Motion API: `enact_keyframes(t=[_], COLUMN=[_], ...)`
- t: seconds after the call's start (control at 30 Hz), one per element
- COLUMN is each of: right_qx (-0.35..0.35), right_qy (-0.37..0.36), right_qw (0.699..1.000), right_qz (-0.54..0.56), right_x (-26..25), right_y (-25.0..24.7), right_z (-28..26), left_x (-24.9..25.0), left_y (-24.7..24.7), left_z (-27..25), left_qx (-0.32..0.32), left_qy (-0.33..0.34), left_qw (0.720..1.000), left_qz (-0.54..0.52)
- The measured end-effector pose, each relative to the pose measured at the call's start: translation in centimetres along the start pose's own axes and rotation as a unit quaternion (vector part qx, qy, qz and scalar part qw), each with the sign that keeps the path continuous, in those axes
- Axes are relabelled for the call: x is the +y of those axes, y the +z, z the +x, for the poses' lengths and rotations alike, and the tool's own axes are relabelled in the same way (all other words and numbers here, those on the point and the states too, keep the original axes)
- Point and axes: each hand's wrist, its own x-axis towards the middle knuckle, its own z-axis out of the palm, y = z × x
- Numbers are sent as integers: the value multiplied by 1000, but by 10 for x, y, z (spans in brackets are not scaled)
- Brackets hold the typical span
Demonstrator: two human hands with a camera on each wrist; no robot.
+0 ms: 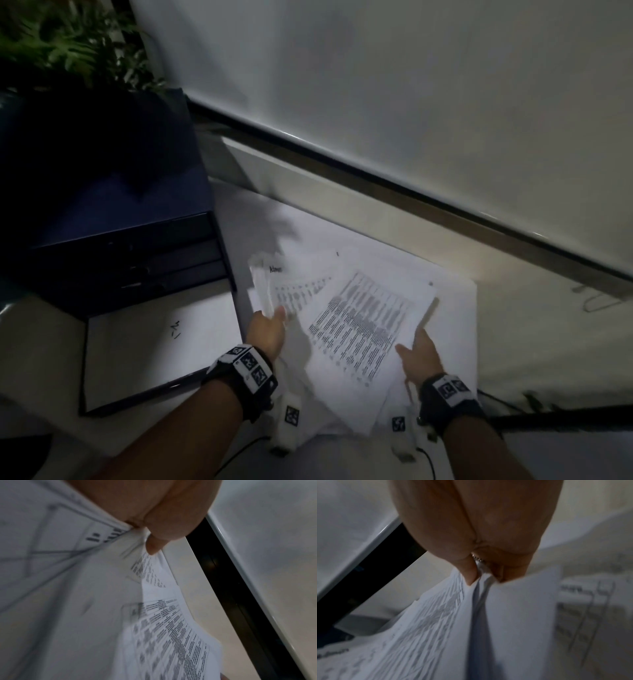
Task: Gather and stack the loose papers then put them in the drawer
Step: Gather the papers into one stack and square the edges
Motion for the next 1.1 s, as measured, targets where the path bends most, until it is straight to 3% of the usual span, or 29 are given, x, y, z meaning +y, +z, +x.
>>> enact_keyframes(t=[0.1,0.27,0.37,0.47,0.57,0.6,0.7,0.83,0.97,1.1], right_qx=[-81,-40,-84,-75,-139,-139,-55,-98,-32,-73], right_qy=[-33,-5,-60,-60,-122,-128,-102,-99,-55,-83], right_qw=[992,997,993,990,967,962,964,955,978,961], right_qz=[-88,-65,-63,-106,-176,-197,-240,-262,-197,-254], right_x=[-1,-25,-40,-53,-63,-65,-69,-61,-54,-51], right_y=[-8,-4,12,18,31,35,48,58,50,57], right_z=[15,39,52,60,60,60,59,51,46,25], left_x=[1,8,14,16,17,17,15,16,19,21], left_y=[3,7,9,10,12,12,14,16,12,18], left_z=[2,5,5,10,13,13,12,12,17,14], left_qx=[-3,16,5,5,2,-2,-8,-4,-23,-15], left_qy=[24,35,15,13,21,20,17,22,8,36], left_qw=[996,993,996,997,997,997,997,997,993,988], left_qz=[81,110,90,82,77,80,75,74,116,149])
